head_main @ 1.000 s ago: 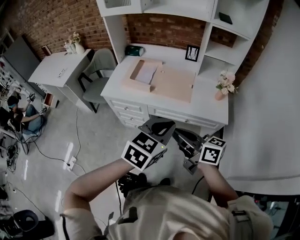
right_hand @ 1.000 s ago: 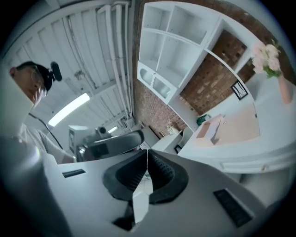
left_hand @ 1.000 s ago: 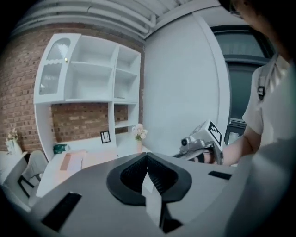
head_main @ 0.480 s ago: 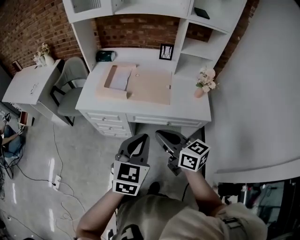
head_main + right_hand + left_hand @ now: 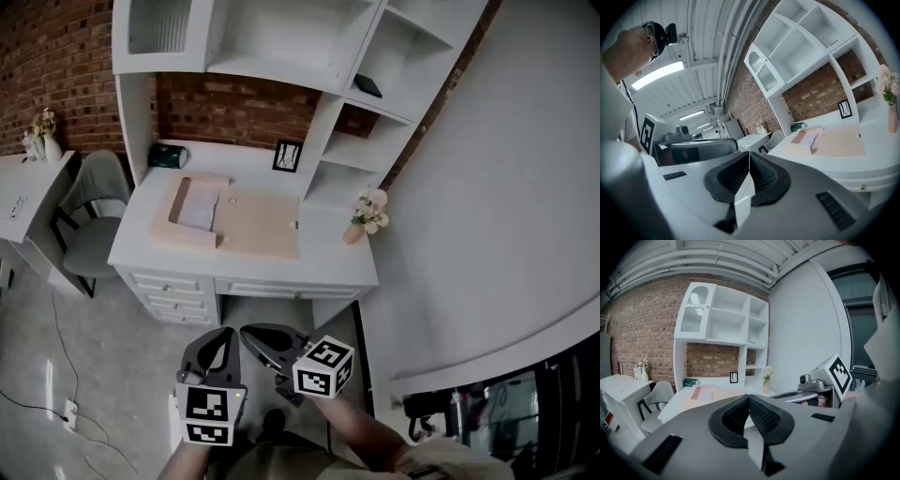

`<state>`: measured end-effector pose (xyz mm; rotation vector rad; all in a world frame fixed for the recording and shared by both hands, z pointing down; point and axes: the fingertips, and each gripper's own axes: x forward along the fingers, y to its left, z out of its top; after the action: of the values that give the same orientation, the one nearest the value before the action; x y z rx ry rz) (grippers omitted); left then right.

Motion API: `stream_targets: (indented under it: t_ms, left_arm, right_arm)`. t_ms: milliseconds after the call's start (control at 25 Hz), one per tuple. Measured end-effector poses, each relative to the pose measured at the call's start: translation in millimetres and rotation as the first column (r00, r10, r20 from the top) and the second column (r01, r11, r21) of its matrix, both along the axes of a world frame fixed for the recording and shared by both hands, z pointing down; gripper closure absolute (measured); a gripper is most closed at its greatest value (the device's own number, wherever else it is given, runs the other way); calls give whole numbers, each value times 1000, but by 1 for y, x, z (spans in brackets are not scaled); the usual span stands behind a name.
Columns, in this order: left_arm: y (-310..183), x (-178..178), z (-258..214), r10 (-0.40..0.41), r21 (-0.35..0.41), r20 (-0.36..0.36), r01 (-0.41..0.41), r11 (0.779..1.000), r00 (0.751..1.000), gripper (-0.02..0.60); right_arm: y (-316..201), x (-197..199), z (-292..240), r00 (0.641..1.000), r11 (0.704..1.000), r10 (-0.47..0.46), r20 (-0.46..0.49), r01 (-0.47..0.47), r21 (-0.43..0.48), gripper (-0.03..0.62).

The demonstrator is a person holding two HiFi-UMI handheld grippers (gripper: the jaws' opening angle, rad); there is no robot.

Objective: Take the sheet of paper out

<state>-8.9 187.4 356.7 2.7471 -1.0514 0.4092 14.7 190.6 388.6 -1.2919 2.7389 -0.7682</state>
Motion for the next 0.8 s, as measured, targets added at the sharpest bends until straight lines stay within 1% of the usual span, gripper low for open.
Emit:
stream_targets:
  t_ms: [80, 160, 280, 320, 440, 520, 600, 680, 800]
  left_arm:
    - [2, -14, 5, -2, -16, -43, 1, 1000, 999, 565]
    - [6, -30, 5, -4, -11, -84, 3, 1000, 996, 565]
    - [4, -49, -2, 21, 43, -79, -17, 999, 997, 565]
    - [2, -54, -5, 31, 50, -76, -27, 998, 997, 565]
    - [11, -81, -6, 48, 22, -82, -47, 999, 995, 565]
    - [18, -97, 1, 36, -9, -118, -37, 999, 992, 565]
    - [22, -102, 13, 7, -56, -158, -16, 998, 987, 565]
    - [22, -101, 21, -5, -83, -155, -8, 997, 988, 565]
    - [22, -99, 17, 9, -66, -129, -17, 998, 992, 565]
  right_arm:
    - [1, -12, -4, 1000, 1000, 11, -22, -10, 15, 566]
    - [6, -19, -10, 999, 999, 24, -37, -23, 24, 565]
    - [9, -21, -22, 998, 998, 52, -31, -51, 41, 566]
    - [10, -21, -26, 998, 997, 58, -26, -57, 49, 565]
    - [24, -34, -31, 998, 998, 58, -2, -58, 38, 565]
    - [34, -43, -31, 998, 999, 53, 14, -53, 11, 565]
    - [40, -48, -29, 999, 999, 37, 15, -37, -15, 566]
    - [44, -52, -28, 1000, 1000, 11, 10, -10, -13, 565]
    - [47, -54, -30, 1000, 1000, 1, 22, -1, -13, 566]
